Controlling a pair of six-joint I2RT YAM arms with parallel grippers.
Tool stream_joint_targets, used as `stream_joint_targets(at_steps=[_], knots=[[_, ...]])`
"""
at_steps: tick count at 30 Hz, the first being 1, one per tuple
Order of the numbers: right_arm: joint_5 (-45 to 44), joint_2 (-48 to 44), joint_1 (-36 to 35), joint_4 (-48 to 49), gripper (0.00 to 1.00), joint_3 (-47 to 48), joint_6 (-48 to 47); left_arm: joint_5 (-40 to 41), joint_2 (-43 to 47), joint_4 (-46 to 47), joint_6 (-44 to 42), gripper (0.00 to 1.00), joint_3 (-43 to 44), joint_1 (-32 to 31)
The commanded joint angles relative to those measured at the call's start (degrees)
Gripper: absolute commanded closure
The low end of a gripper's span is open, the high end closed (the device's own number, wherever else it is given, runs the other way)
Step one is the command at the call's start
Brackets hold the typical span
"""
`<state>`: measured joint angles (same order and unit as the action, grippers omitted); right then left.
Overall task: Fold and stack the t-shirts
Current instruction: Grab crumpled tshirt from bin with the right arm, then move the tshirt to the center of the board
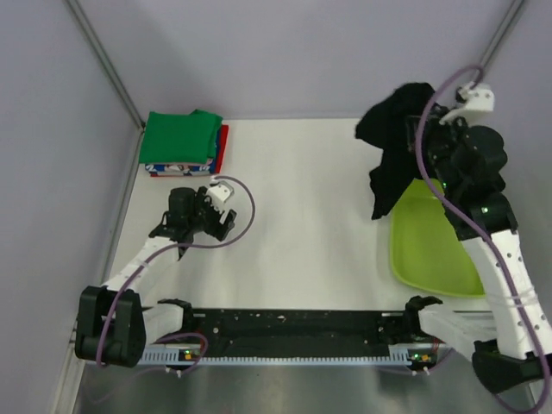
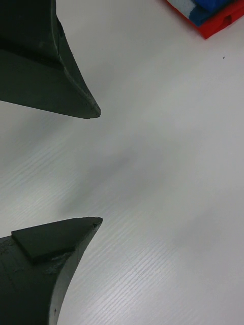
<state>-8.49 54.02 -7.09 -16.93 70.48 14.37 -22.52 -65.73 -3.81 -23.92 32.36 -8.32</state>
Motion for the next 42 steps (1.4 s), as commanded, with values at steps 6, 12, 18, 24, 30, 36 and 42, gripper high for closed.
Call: stream_joint_targets(at_steps=[6,12,18,24,30,36,42], knots=[[20.9,20.9,-37.3,-0.5,1.00,34.4,-19.3,18.1,1.8,7.4,4.0,0.17,1.5,2.7],[12.0,23.9,-37.0,4.8,1.00,28.8,-15.2,34.3,2.5,10.3,7.1,0.12,4.1,10.9],[5.9,27.4,-28.3,4.5,1.00,14.8,-8.7,33.2,7.1,8.3,3.4,0.12,6.0,17.4],[1.1,42.2,-14.8,-8.2,0.23,16.8,-0.5,20.6,6.5,-0.1,-0.8,0.13,6.9,17.5],[-3.6,44.0,-15.0,-14.5,0.09,16.4,-4.0,14.0,5.1,-6.5,-4.6,0.14,7.5,17.5],[0.3,33.8,-35.9,-6.3,0.18,0.1,-23.7,-0.8,0.9,-20.6,-14.6,0.29,11.8,17.3],[14.1,34.5,-51.4,-3.7,0.22,-11.2,-26.3,-3.3,0.7,-23.9,-16.3,0.30,11.5,17.4]])
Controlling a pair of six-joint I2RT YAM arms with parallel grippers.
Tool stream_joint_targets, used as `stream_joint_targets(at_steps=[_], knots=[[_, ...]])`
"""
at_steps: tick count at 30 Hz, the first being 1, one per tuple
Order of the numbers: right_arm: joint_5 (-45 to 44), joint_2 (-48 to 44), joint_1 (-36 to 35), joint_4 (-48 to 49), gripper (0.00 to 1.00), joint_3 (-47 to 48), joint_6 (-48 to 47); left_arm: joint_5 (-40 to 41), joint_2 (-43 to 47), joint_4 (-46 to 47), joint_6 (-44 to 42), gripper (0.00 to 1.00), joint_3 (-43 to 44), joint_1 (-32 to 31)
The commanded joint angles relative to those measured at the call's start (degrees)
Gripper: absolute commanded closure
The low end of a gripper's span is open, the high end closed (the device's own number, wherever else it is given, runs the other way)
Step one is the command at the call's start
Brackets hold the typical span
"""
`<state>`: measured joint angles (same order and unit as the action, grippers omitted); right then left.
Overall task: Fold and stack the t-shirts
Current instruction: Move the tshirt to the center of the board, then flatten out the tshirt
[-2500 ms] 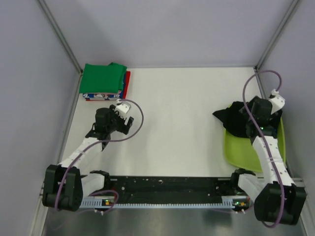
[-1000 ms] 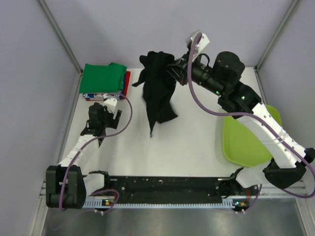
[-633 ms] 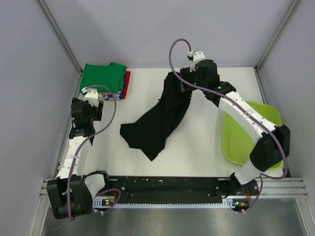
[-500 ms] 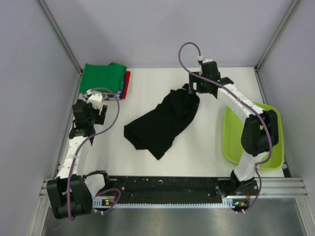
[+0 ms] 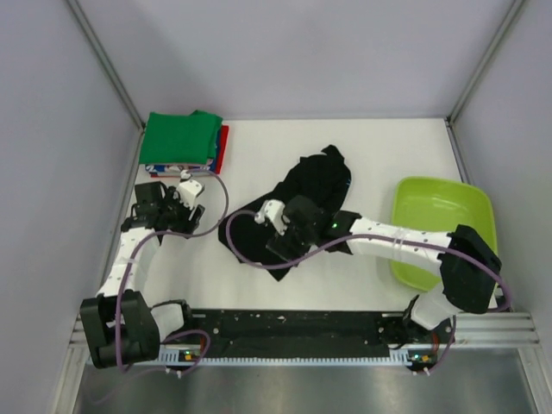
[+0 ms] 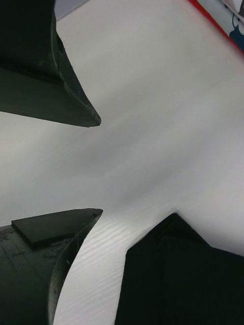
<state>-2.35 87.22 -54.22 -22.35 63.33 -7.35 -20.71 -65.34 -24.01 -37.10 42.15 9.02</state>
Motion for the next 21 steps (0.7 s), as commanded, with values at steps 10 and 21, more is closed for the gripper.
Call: stream_joint_targets(at_steps=[10,21], knots=[[2.8,18.4,-11.0,6.1,0.40,0.4,-5.1,-3.5,-0.2,-5.1,-0.2,0.29,3.6,0.0],[16.5,21.3,-13.3,10.2,1.00,19.0,0.3,-3.3,3.0,-3.9,0.8,0.26,6.2,0.1]])
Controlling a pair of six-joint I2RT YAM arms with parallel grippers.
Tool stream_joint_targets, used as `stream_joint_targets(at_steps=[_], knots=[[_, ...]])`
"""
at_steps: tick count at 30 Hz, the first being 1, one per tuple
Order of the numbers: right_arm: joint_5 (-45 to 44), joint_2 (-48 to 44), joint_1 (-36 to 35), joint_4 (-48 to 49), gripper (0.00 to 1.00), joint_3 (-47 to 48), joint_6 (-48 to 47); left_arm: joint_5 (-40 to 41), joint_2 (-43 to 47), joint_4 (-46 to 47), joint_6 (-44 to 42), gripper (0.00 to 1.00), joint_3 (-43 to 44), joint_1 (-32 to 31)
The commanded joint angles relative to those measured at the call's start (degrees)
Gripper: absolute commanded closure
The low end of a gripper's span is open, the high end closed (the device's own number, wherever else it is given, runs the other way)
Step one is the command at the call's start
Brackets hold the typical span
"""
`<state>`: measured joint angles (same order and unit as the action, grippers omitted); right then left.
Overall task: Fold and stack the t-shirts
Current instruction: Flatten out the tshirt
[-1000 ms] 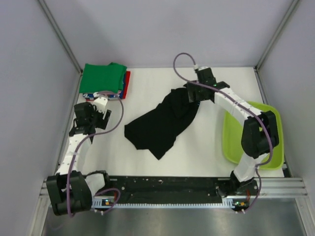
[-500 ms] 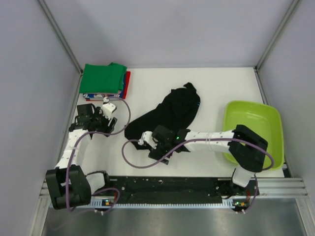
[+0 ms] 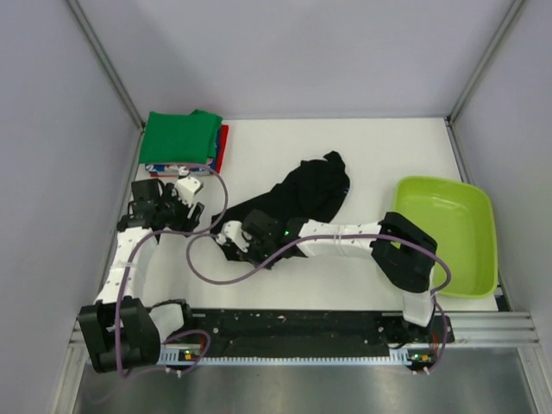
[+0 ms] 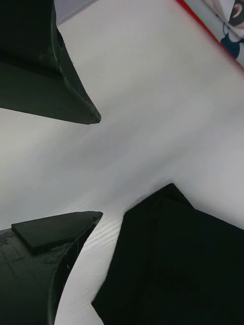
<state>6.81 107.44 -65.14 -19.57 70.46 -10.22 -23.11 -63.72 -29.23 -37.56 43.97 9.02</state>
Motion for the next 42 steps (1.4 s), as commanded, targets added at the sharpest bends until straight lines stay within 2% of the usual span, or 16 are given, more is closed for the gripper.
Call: stream_joint_targets(at_steps=[1,3,6,7,9,14,16,19,21,25,27,33,36,38,41,42], knots=[[7.3,1.9,-3.5,8.7,1.00,15.0,3.2,-0.8,1.3,1.3,1.3,0.26,5.2,0.1],[6.3,3.5,-5.2,9.7,0.99,19.9,2.9,-0.5,1.0,0.8,1.1,0.26,6.6,0.2],[4.4,1.8,-5.1,9.6,0.49,19.8,3.5,-0.1,0.6,-0.3,-0.1,0.24,8.0,0.2],[2.2,-0.2,-4.6,10.2,0.38,17.0,3.6,-0.2,0.6,-1.0,-0.7,0.24,8.2,0.2],[-1.9,-4.9,-3.0,12.5,0.28,10.0,5.5,-0.8,0.6,-2.2,-2.2,0.22,8.2,0.2],[-6.5,-15.8,7.4,17.1,0.33,-5.5,19.2,-7.9,0.6,-7.8,-7.3,0.23,7.2,0.0],[-18.3,-17.5,9.8,16.4,0.44,-8.1,22.5,-11.2,0.5,-12.9,-9.4,0.23,7.4,-0.6],[-31.1,-16.0,11.2,13.9,0.41,-7.3,23.1,-14.8,0.6,-25.2,-16.9,0.23,7.8,-3.9],[-32.0,-13.1,11.9,11.8,0.34,-4.9,23.3,-12.1,2.4,-29.5,-20.0,0.22,4.7,-10.6],[-33.3,-6.6,12.9,7.5,0.30,0.5,24.5,1.1,9.6,-24.0,-17.0,0.14,-7.5,-25.1],[-33.8,-3.5,12.9,5.9,0.35,2.7,24.6,4.9,9.8,-21.1,-15.4,0.04,-11.7,-28.8],[-35.5,0.3,13.1,3.2,0.53,4.9,26.1,16.6,4.9,-9.0,-10.7,0.06,-17.6,-35.1],[-35.1,0.2,13.8,2.1,0.75,4.8,26.7,19.5,0.6,-4.5,-8.9,0.20,-18.2,-36.0],[-35.0,-0.8,14.3,1.2,1.00,4.5,26.7,21.1,-1.4,-3.3,-8.1,0.41,-17.6,-36.0],[-36.9,-4.4,14.4,0.2,1.00,3.8,26.3,25.5,-2.6,-2.1,-5.6,0.91,-15.8,-36.1],[-37.5,-5.9,14.6,0.2,1.00,3.5,26.0,26.1,-2.5,-1.4,-5.0,1.00,-15.1,-36.1]])
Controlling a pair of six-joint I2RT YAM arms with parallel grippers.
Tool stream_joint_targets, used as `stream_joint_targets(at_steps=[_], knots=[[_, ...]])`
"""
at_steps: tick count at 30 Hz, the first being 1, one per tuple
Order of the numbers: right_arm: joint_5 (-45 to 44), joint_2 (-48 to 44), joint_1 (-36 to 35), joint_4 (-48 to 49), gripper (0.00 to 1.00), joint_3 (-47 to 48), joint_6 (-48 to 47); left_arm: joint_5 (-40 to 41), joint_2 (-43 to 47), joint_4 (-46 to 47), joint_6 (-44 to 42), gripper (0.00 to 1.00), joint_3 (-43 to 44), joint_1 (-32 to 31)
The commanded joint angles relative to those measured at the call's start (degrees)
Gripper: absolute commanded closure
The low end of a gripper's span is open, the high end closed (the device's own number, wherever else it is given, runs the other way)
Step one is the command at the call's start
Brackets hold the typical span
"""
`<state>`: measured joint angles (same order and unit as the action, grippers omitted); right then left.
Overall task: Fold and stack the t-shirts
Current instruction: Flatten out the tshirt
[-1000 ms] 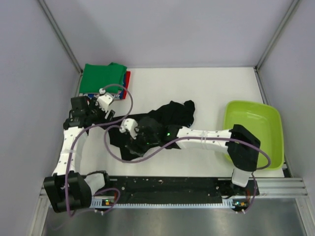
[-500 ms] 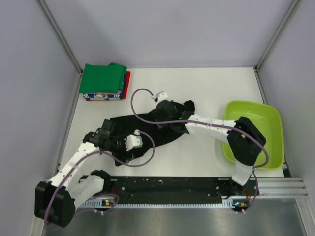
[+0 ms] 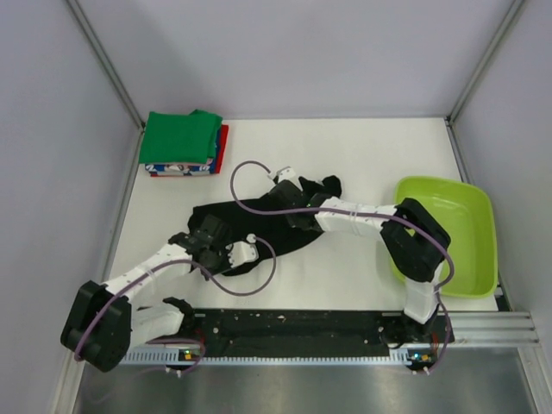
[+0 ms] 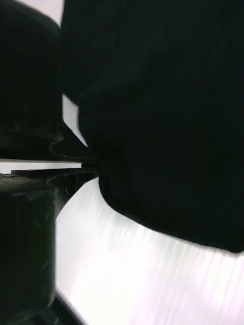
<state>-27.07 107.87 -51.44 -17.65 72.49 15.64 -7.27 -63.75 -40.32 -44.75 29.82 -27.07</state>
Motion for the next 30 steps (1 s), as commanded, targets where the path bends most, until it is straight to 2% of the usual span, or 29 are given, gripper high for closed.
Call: stream_joint_targets(at_steps=[1,3,8,12,16,21,25,30], knots=[[-4.1,-8.5,1.2,-1.9,1.00,1.2,-0.3,11.1,-2.2,10.4,2.7,1.00,-0.7,0.1],[-5.1,-12.8,1.6,-2.1,1.00,0.7,-1.2,13.1,-0.8,11.1,3.5,1.00,0.5,0.1],[-7.3,-25.8,2.5,-2.8,1.00,0.9,-5.9,24.7,8.1,11.1,3.1,1.00,7.6,0.4],[-9.0,-36.7,2.5,-4.1,1.00,6.1,-12.8,29.9,13.5,5.4,-0.3,1.00,23.4,1.6],[-8.9,-45.4,2.5,-5.4,1.00,13.3,-19.1,35.8,11.6,3.0,-2.4,1.00,44.2,3.2],[-9.3,-51.9,2.5,-7.8,1.00,19.6,-22.8,39.3,10.0,3.0,-4.6,1.00,60.2,4.0],[-9.4,-55.8,2.5,-11.5,1.00,23.0,-22.2,42.5,10.0,3.7,-6.8,1.00,65.4,4.3],[-12.1,-59.5,2.4,-12.7,1.00,21.5,-21.4,43.4,9.8,4.9,-7.5,1.00,63.7,5.5]])
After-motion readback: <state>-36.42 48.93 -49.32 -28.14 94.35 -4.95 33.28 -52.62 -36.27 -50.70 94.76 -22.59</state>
